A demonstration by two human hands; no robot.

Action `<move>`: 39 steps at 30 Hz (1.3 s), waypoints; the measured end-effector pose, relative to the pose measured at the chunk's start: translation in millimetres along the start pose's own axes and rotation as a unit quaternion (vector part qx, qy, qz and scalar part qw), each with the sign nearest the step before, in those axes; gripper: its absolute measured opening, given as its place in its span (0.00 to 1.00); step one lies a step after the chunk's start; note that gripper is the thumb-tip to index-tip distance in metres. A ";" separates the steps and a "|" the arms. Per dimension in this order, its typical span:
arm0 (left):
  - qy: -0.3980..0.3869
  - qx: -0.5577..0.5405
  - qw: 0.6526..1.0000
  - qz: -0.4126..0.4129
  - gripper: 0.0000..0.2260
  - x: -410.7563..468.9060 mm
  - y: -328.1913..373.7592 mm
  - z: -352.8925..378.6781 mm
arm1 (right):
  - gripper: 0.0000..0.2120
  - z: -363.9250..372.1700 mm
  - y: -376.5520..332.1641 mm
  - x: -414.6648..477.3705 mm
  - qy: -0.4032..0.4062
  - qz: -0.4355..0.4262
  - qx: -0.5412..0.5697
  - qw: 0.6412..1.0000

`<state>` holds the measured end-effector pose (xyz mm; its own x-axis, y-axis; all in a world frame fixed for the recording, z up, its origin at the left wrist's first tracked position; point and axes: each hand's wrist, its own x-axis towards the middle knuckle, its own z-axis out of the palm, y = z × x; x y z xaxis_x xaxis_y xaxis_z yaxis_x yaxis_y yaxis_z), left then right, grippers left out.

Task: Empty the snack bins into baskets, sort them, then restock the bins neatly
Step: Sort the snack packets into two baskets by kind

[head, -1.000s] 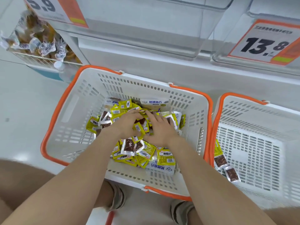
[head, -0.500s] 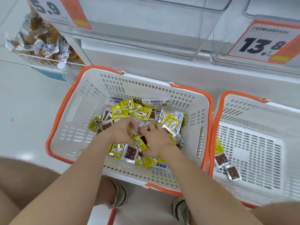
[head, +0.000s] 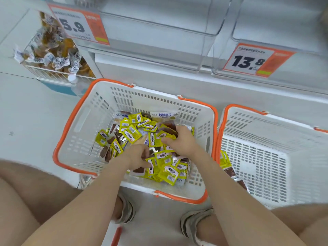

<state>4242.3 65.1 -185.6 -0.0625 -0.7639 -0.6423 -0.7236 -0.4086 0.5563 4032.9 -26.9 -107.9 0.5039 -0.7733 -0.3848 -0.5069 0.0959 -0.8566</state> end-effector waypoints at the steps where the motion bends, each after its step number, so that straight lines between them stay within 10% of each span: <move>1: 0.006 0.000 1.000 0.001 0.15 -1.7 4.2 3.3 | 0.17 -8.3 -6.7 -7.2 0.015 0.014 0.016 1.000; 8: 0.010 0.092 0.995 0.038 0.30 -3.0 58.5 34.2 | 0.10 -70.7 -20.3 -72.1 0.205 0.009 0.083 0.975; 14: 0.078 0.077 0.993 0.047 0.21 -9.4 95.2 26.7 | 0.20 -104.1 15.0 -110.4 0.492 0.170 0.039 0.853; 20: 0.159 -0.023 0.975 0.151 0.10 -42.0 164.5 5.0 | 0.16 -116.7 37.4 -126.4 0.244 0.337 -0.058 0.908; 25: 0.083 -0.088 0.971 0.207 0.05 -52.3 237.1 18.1 | 0.04 -147.9 15.7 -111.8 0.273 0.283 0.069 0.917; 30: 0.082 -0.038 0.973 0.212 0.24 -26.9 276.6 54.4 | 0.11 -177.4 16.4 -108.5 0.371 0.217 0.087 0.899; 34: 0.234 -0.030 0.949 0.209 0.08 -10.7 236.9 38.4 | 0.09 -164.2 7.8 -115.2 0.371 0.178 0.036 0.911; 39: 0.202 0.024 0.979 0.032 0.06 9.1 115.3 5.7 | 0.13 -93.4 1.3 -79.2 0.258 0.051 -0.054 0.963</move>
<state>4154.4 13.9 -130.3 0.1605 -0.9266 -0.3400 -0.7595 -0.3359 0.5570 3927.0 -24.1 -46.4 0.0478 -0.9744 -0.2196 -0.6187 0.1438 -0.7724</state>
